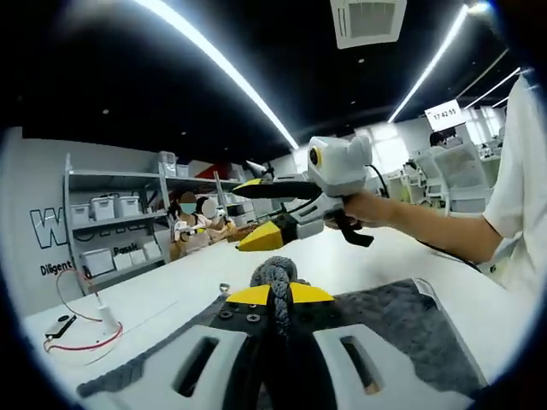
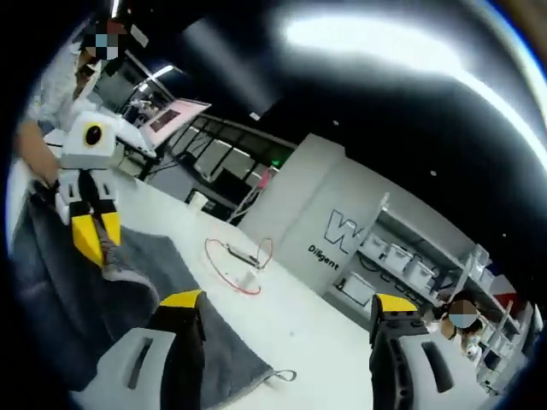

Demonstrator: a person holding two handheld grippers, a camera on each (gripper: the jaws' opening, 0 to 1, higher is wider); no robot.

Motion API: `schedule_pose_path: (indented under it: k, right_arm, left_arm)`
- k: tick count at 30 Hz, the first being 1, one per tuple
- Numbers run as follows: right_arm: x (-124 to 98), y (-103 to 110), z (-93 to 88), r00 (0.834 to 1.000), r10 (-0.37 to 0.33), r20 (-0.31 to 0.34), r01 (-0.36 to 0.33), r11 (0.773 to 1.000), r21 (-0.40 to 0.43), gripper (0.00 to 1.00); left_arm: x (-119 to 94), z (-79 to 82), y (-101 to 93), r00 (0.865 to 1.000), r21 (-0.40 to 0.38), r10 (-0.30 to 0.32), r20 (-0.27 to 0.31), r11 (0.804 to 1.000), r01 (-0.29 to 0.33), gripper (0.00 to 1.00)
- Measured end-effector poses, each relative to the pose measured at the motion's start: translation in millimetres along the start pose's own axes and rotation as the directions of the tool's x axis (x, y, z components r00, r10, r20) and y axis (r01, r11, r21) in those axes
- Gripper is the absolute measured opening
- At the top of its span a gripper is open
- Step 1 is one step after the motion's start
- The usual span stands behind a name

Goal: Open the folded towel by lifting each exposed corner and separating the folded layers until the towel lies flat within the target outline without major curled edges

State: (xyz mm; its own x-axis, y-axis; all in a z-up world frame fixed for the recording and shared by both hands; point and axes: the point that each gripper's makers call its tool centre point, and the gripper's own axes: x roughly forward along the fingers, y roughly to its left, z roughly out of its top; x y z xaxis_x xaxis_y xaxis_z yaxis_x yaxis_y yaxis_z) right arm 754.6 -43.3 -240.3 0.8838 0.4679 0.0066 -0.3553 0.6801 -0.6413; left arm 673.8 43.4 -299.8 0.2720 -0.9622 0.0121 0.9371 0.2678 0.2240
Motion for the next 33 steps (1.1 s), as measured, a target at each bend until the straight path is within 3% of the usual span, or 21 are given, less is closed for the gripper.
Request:
schedule_pose_path:
  k: [2,3,6,8,9,11,12,14,18,22,24,27,29,30,32,33]
  right_arm:
    - [-4,17,0.5,0.997,0.071,-0.023,-0.072,0.996,-0.049,0.88]
    - [-8,25,-6.1,0.991,0.097,-0.09,-0.105,0.99,-0.092,0.89]
    - [-14,35,-7.0,0.983,0.125,-0.134,-0.152,0.963,-0.222,0.78]
    - [-17,42,-8.4,0.974,0.16,-0.161,-0.198,0.945,-0.261,0.71]
    - [-19,46,-8.8,0.969,0.18,-0.167,-0.219,0.94,-0.26,0.66]
    - [-24,55,-11.0,0.957,0.21,-0.201,-0.26,0.926,-0.274,0.51]
    - [-26,58,-10.3,0.952,0.216,-0.219,-0.278,0.906,-0.319,0.46]
    - [-27,59,-6.4,0.951,0.207,-0.228,-0.28,0.888,-0.365,0.49]
    - [-28,65,4.9,0.95,0.212,-0.229,-0.28,0.901,-0.331,0.56]
    - [-33,79,35.2,0.955,0.234,-0.18,-0.291,0.851,-0.436,0.49]
    - [-34,82,40.0,0.955,0.239,-0.175,-0.293,0.852,-0.433,0.45]
    - [-34,83,42.2,0.957,0.229,-0.18,-0.289,0.817,-0.498,0.35]
    - [-35,87,38.8,0.951,0.239,-0.196,-0.309,0.772,-0.556,0.27]
    - [-34,88,40.5,0.952,0.241,-0.187,-0.305,0.735,-0.605,0.25]
    - [-35,92,38.8,0.947,0.255,-0.193,-0.319,0.715,-0.622,0.26]
    - [-36,96,36.7,0.941,0.272,-0.203,-0.339,0.728,-0.595,0.25]
  left_arm:
    - [2,-4.0,14.7,1.0,-0.017,0.006,-0.001,1.0,-0.006,0.05]
    - [2,-5.5,18.7,1.0,-0.03,0.008,0.001,1.0,-0.007,0.05]
    - [5,-3.2,17.1,1.0,-0.025,-0.005,0.012,1.0,0.005,0.05]
    - [10,-5.1,22.1,1.0,-0.014,-0.005,0.004,1.0,0.005,0.05]
    - [10,-8.1,25.5,1.0,0.013,0.012,-0.019,1.0,-0.012,0.05]
    - [13,-6.5,24.3,1.0,0.01,0.0,-0.006,1.0,0.0,0.05]
    - [15,-6.0,24.3,1.0,-0.005,-0.008,0.002,1.0,0.008,0.05]
    - [17,-6.0,26.6,1.0,-0.027,-0.017,0.011,0.999,0.017,0.05]
    - [21,-4.2,34.7,0.999,-0.029,-0.031,0.026,0.999,0.031,0.06]
    - [29,0.6,49.7,0.995,-0.111,-0.071,0.074,0.991,0.079,0.06]
    - [18,5.4,26.0,0.994,-0.093,-0.071,0.079,0.993,0.078,0.06]
    - [10,14.4,4.7,0.993,-0.097,-0.074,0.097,0.992,0.083,0.06]
    - [9,17.0,0.9,0.991,-0.109,-0.077,0.109,0.99,0.089,0.06]
    - [8,18.2,-1.3,0.99,-0.111,-0.08,0.113,0.989,0.092,0.06]
    - [8,19.6,-3.3,0.99,-0.113,-0.081,0.116,0.989,0.094,0.06]
    - [8,19.8,-4.5,0.99,-0.11,-0.081,0.116,0.989,0.094,0.06]
